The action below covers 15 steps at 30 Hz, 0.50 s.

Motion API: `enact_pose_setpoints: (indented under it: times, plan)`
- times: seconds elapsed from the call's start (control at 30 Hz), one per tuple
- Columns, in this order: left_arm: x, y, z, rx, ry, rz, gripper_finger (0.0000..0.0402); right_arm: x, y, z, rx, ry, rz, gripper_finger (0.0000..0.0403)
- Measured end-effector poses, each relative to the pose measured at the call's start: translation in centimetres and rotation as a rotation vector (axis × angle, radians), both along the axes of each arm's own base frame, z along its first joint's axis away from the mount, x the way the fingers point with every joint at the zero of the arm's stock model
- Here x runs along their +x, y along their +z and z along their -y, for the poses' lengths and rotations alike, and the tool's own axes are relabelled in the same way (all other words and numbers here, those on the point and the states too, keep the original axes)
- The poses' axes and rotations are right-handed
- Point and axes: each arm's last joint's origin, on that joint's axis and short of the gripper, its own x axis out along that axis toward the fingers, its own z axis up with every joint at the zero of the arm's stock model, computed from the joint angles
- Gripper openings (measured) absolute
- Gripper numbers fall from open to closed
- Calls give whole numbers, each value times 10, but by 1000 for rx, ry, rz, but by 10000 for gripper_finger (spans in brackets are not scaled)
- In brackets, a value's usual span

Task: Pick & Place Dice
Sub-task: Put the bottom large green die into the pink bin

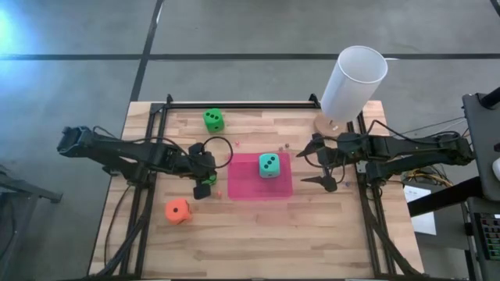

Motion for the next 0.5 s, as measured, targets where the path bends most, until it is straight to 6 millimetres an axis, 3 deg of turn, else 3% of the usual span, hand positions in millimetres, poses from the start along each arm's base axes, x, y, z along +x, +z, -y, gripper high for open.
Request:
enact_pose_setpoints:
  times: [0.5]
  plan:
    - [0,0,0,-4,5,4,8,3,-3,0,-1,-1,-16,400]
